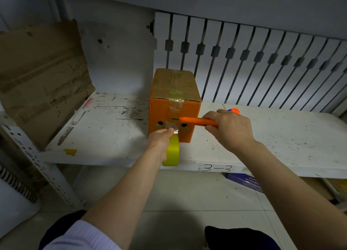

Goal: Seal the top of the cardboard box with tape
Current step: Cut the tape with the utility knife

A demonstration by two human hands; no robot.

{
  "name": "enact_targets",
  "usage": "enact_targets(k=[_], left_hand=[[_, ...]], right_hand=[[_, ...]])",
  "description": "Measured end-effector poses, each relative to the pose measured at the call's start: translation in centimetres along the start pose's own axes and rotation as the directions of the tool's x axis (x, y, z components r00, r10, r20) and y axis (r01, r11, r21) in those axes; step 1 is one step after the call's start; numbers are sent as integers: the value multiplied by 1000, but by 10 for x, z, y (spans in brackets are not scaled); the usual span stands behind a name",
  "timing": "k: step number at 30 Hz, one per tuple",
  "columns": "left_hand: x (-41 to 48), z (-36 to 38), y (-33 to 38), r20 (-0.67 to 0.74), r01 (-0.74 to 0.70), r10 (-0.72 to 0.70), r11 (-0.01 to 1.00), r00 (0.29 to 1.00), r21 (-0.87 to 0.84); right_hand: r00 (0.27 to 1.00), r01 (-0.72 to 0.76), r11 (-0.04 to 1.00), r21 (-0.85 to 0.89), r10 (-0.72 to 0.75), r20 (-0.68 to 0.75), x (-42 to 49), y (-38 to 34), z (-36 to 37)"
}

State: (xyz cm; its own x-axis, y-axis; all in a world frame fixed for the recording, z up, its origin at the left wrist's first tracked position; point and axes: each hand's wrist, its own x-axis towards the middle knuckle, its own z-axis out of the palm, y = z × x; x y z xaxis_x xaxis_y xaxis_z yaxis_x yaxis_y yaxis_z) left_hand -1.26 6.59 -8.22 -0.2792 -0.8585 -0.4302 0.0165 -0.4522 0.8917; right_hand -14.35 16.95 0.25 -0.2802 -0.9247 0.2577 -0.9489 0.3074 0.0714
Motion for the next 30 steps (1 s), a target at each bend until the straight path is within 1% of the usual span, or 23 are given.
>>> enact_targets(k=[3, 8, 10, 13, 17, 20, 22, 24, 28, 30], left_hand=[[-3, -10, -4, -23, 29, -29, 1000, 999, -9], [3, -46, -7, -160, 50, -48, 999, 986, 12], [3, -62, -5, -146, 100, -94, 994, 985, 36], [3, -90, -9, -122, 133, -123, 988, 985, 74], [12, -126, -31, -181, 184, -163, 977, 970, 105], [51, -145, -61, -216, 188, -161, 976, 963, 112], [69, -146, -73, -205, 201, -179, 975, 962, 93], [58, -139, -65, -183, 213, -193, 972, 964, 94], [54, -132, -60, -200, 246, -226, 966, 953, 80], [52, -129, -60, -232, 252, -225, 964, 946, 90]], right_hand=[[1000, -2, 1000, 29, 2, -5, 0, -6, 5], [1000, 14, 991, 133, -14, -1, 3, -25, 24], [999, 29, 986, 163, -31, 8, 4, -33, 32], [997, 41, 978, 203, -52, 49, 9, -50, 41], [992, 70, 963, 260, -94, 79, 13, -73, 53], [991, 72, 960, 269, -99, 88, 15, -84, 60], [990, 74, 960, 270, -103, 93, 15, -86, 65], [990, 73, 962, 264, -103, 101, 16, -87, 69], [989, 60, 964, 261, -93, 114, 18, -87, 75], [987, 45, 963, 265, -83, 134, 16, -87, 78]])
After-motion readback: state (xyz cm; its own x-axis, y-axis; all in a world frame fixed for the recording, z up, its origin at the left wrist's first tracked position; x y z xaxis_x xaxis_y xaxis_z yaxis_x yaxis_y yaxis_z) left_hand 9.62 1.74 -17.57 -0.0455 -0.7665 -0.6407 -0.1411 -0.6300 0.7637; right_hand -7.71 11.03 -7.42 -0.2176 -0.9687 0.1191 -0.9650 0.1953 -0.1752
